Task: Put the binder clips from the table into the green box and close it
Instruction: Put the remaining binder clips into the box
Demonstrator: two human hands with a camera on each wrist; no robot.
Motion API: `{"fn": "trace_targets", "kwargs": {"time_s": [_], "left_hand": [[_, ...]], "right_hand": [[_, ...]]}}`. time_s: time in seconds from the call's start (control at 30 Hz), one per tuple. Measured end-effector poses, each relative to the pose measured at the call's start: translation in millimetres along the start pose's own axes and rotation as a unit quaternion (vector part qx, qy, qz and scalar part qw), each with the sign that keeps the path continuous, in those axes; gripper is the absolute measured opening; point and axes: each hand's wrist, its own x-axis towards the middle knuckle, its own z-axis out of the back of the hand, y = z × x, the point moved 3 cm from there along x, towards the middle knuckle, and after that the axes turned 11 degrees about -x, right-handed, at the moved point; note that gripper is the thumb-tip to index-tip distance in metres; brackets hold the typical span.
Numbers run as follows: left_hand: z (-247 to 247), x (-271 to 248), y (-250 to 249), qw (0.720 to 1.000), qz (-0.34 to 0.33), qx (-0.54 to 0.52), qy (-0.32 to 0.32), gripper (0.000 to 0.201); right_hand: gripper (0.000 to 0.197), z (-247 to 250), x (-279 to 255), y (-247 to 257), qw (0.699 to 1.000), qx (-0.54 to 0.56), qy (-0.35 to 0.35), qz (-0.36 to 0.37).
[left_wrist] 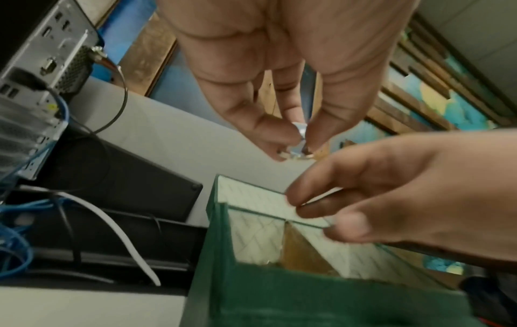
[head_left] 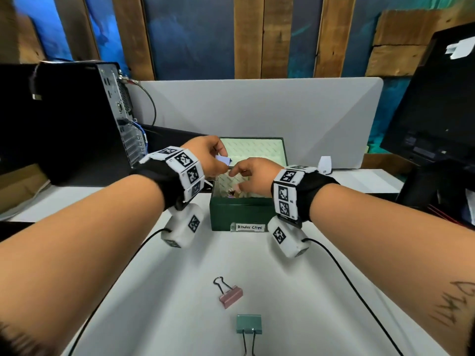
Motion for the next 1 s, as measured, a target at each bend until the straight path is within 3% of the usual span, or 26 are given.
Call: {"fn": "trace_targets", "kwargs": {"time_s": [0.17, 0.33, 0.43, 0.53, 0.63, 0.83, 1.0], "left_hand": [[-25, 15, 21, 0.999, 0.015, 0.042, 0.017, 0.032], [-27, -8, 20, 0.997, -0.032, 0.033, 0.055, 0.019], [-31, -40, 18, 0.979, -0.045, 0.079, 0.18, 0.023], [-39, -77, 25, 0.934, -0.015, 0.12, 0.335, 0.03], [-48, -106, 31, 0.895, 0.009, 0.161, 0.416, 0.034], [-62, -123, 34, 0.865, -0.014, 0.228, 0.446, 0.049], [-67, -122, 35, 0.869, -0.027, 0.241, 0.432, 0.045]], "right_hand": [[0.022, 13, -39, -12, 0.999, -0.009, -0.027, 0.029], [0.019, 9, -77, -10, 0.992, -0.029, 0.065, 0.105], [0.022, -1, -95, 0, 0.976, -0.05, 0.138, 0.161], [0.027, -12, -113, 17, 0.945, -0.05, 0.244, 0.212], [0.04, -21, -128, 34, 0.912, -0.057, 0.327, 0.242], [0.052, -39, -144, 49, 0.867, -0.119, 0.391, 0.284], [0.042, -49, -143, 49, 0.88, -0.12, 0.356, 0.291]]}}
